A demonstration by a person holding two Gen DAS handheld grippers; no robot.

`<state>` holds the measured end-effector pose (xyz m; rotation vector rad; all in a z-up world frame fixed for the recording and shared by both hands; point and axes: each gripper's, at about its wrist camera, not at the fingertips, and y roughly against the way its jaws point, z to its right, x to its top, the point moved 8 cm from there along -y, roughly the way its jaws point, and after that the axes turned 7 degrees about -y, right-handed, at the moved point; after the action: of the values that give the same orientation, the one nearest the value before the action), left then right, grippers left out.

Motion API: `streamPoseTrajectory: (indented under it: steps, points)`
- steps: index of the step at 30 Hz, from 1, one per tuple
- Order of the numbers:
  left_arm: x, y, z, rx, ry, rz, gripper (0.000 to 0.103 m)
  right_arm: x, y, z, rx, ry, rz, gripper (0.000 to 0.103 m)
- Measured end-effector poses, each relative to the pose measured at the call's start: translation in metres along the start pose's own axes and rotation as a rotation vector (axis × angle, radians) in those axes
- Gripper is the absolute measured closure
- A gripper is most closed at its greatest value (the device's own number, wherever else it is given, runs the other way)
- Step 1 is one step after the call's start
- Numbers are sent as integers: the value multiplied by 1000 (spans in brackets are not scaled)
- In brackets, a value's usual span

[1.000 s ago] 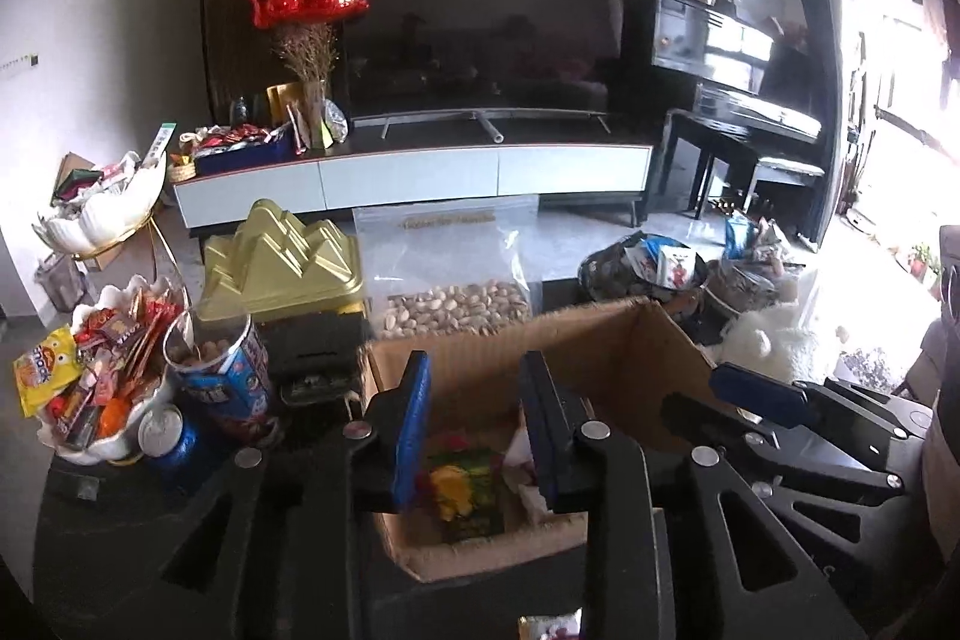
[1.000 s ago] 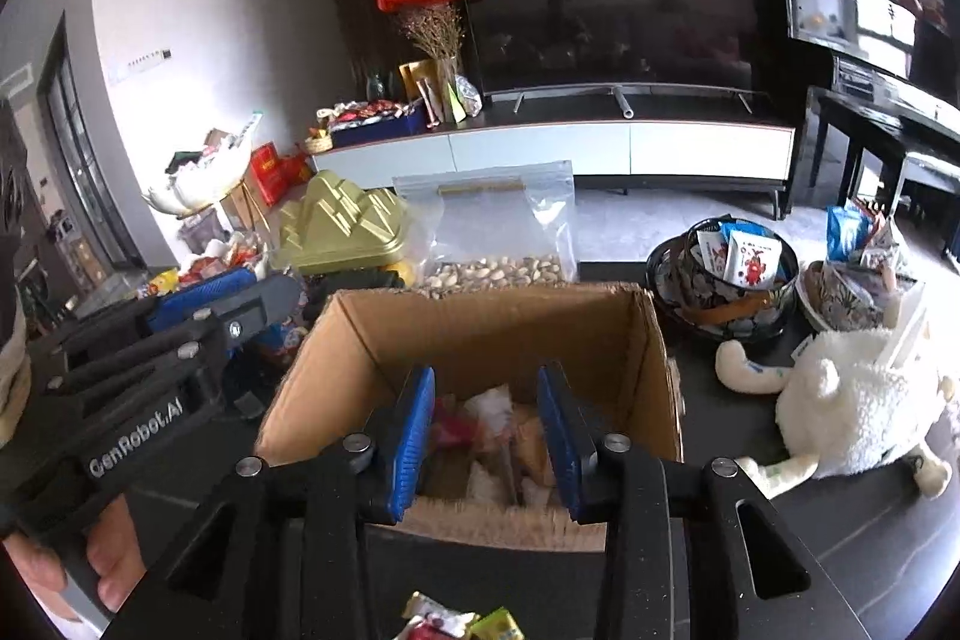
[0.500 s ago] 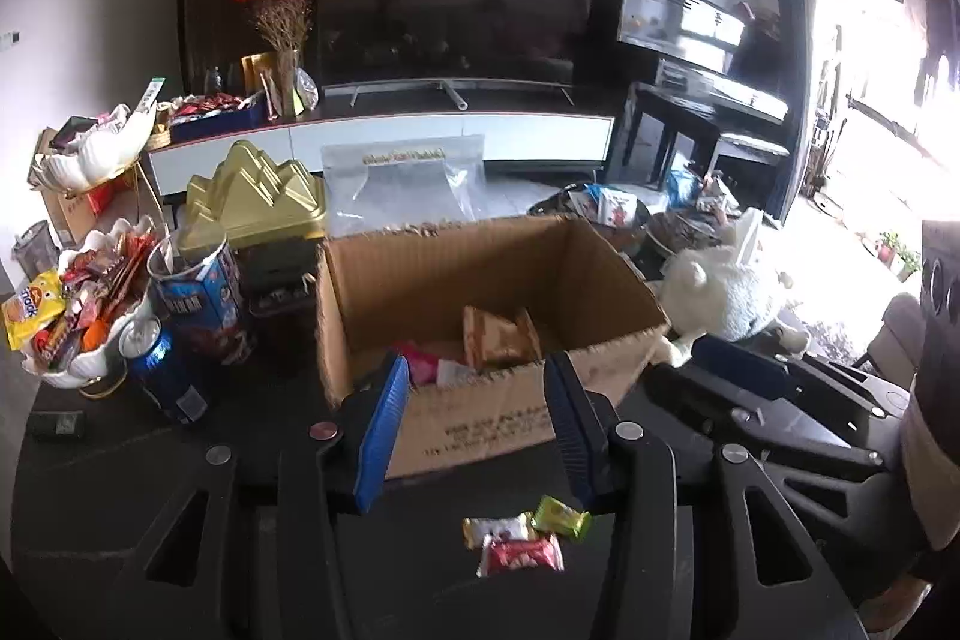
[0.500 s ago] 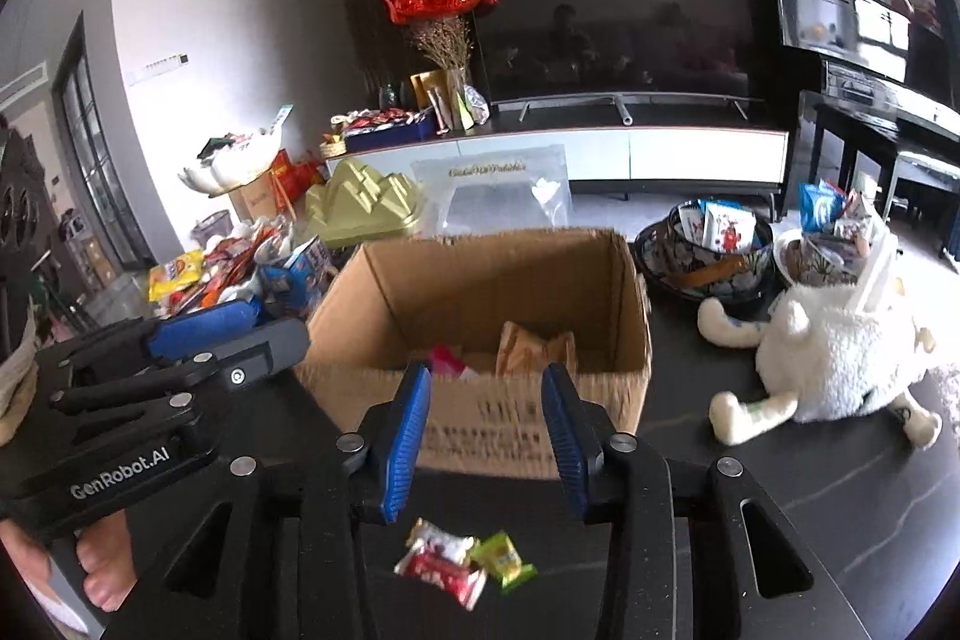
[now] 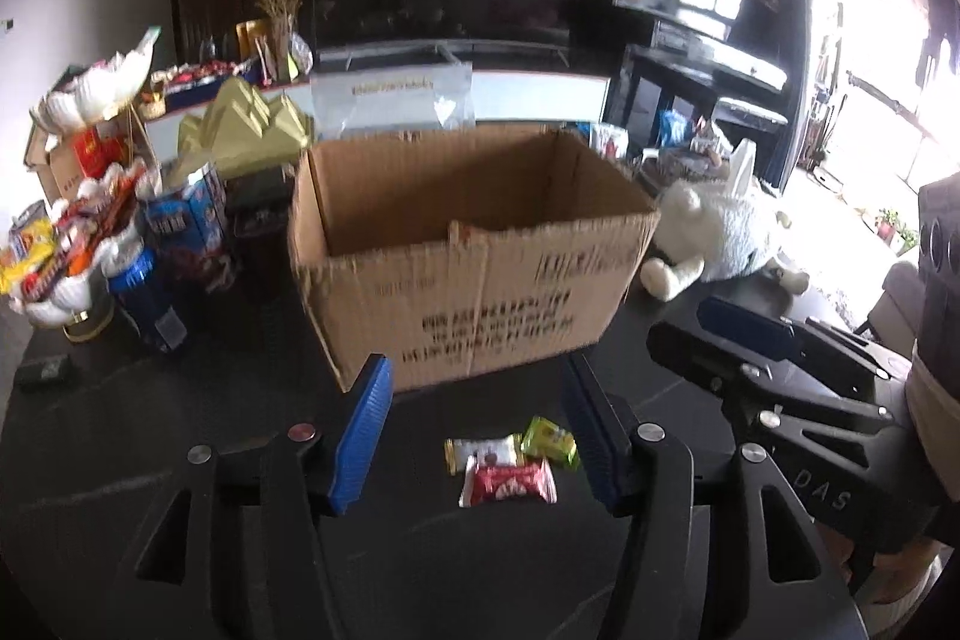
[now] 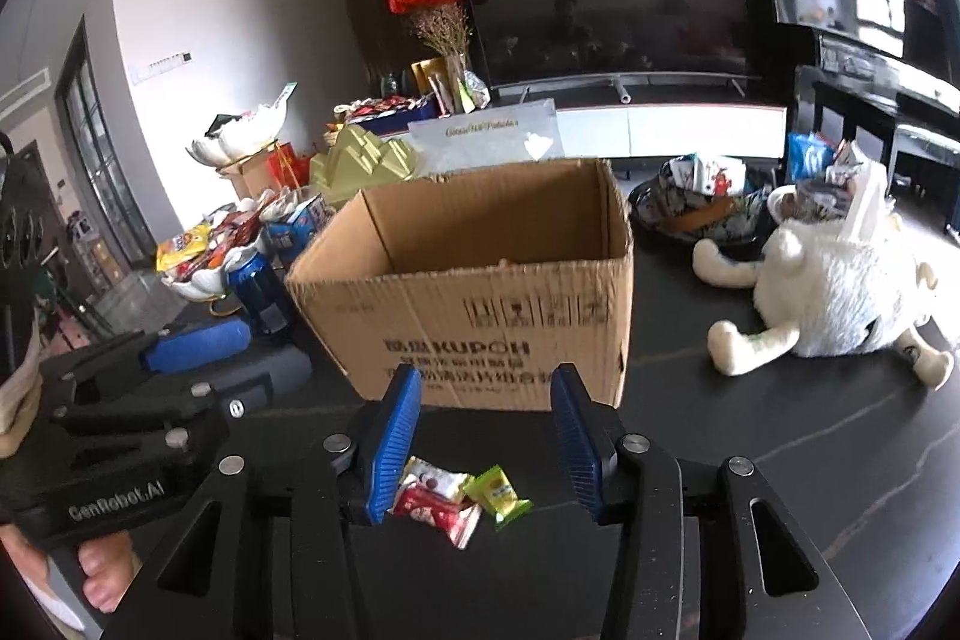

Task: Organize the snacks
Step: 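Grasp the red candy packet with the left gripper while the right grasps the green-yellow candy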

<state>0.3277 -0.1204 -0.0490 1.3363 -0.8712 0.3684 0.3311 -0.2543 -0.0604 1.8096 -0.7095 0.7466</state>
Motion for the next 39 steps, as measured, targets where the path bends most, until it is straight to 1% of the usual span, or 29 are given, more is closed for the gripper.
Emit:
streamPoseTrajectory:
  steps: [3, 6, 10, 12, 16, 24, 33, 39]
  points:
    - [-14, -11, 1, -14, 20, -27, 46, -10, -9, 2, 15, -3, -32, 57]
    - [-27, -23, 2, -46, 48, -65, 46, -18, -17, 3, 31, -9, -66, 57]
    - [-46, -42, 1, -73, 76, -118, 46, -29, -32, 9, -5, 12, -101, 57]
    - [-56, -50, 1, -90, 84, -138, 46, -37, -41, 13, -5, 5, -132, 57]
    - [-69, -62, 1, -129, 103, -157, 46, -52, -59, 15, -31, 45, -189, 57]
    - [-86, -81, 8, -197, 114, -188, 47, -65, -73, 16, -70, 94, -234, 57]
    - [-96, -98, 10, -212, 106, -219, 47, -75, -85, 27, -94, 74, -286, 57]
    - [-97, -103, 4, -205, 106, -216, 45, -78, -90, 32, -111, 62, -299, 57]
